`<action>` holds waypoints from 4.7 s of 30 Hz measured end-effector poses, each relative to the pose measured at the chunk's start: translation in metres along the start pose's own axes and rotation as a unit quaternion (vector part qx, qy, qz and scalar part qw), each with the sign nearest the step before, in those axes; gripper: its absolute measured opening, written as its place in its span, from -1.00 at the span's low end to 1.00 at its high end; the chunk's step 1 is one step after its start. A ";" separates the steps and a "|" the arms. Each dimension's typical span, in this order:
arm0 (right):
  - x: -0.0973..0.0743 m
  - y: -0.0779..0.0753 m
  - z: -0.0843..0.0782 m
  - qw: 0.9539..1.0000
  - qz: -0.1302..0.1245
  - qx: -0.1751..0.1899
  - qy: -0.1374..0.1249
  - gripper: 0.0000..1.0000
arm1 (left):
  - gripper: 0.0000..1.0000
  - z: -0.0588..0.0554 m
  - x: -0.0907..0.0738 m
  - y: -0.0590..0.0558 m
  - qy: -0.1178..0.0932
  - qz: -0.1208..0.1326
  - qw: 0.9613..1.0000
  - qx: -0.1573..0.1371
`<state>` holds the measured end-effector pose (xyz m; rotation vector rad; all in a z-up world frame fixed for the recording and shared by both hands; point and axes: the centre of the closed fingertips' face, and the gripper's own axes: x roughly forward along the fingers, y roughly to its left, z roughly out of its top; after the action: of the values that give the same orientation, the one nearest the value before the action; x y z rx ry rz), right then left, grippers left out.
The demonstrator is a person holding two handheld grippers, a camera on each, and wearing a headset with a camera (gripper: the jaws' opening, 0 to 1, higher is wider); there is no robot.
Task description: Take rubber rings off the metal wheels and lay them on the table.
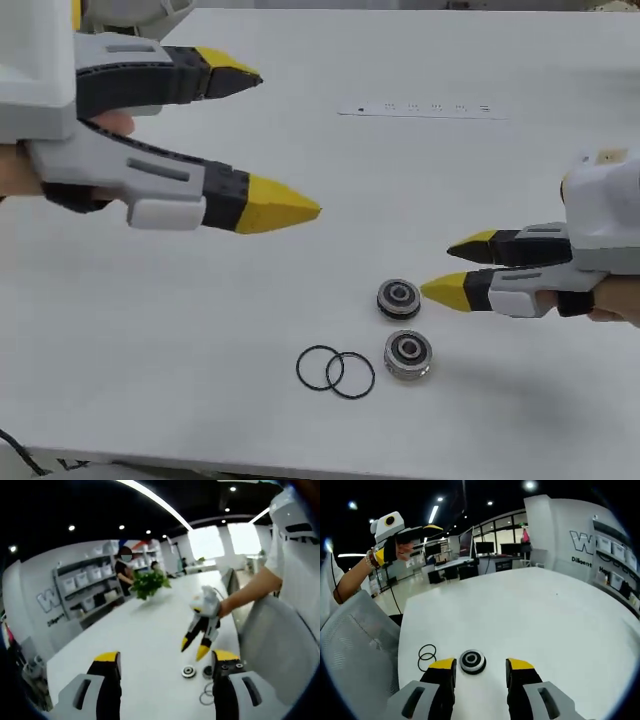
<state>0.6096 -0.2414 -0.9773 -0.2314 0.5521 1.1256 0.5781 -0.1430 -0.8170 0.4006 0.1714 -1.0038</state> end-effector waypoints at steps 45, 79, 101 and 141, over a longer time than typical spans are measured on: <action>0.017 0.015 -0.029 0.999 0.018 -0.033 0.039 -0.55 | -0.31 -0.110 0.121 -0.029 0.066 -0.029 0.997 -0.037; 0.031 0.014 -0.034 0.998 0.006 -0.040 0.045 -0.54 | -0.71 -0.138 0.139 -0.062 0.104 -0.079 0.989 -0.073; 0.030 0.014 -0.033 0.997 0.010 -0.057 0.050 -0.65 | -0.71 -0.139 0.140 -0.063 0.102 -0.078 0.989 -0.074; 0.020 0.000 -0.030 0.972 0.006 0.237 0.006 -1.00 | -0.72 -0.138 0.139 -0.065 0.093 -0.077 0.990 -0.077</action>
<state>0.6066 -0.2391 -1.0129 0.1790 0.8146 0.9719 0.6031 -0.2273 -1.0040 0.3422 0.4513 -1.0956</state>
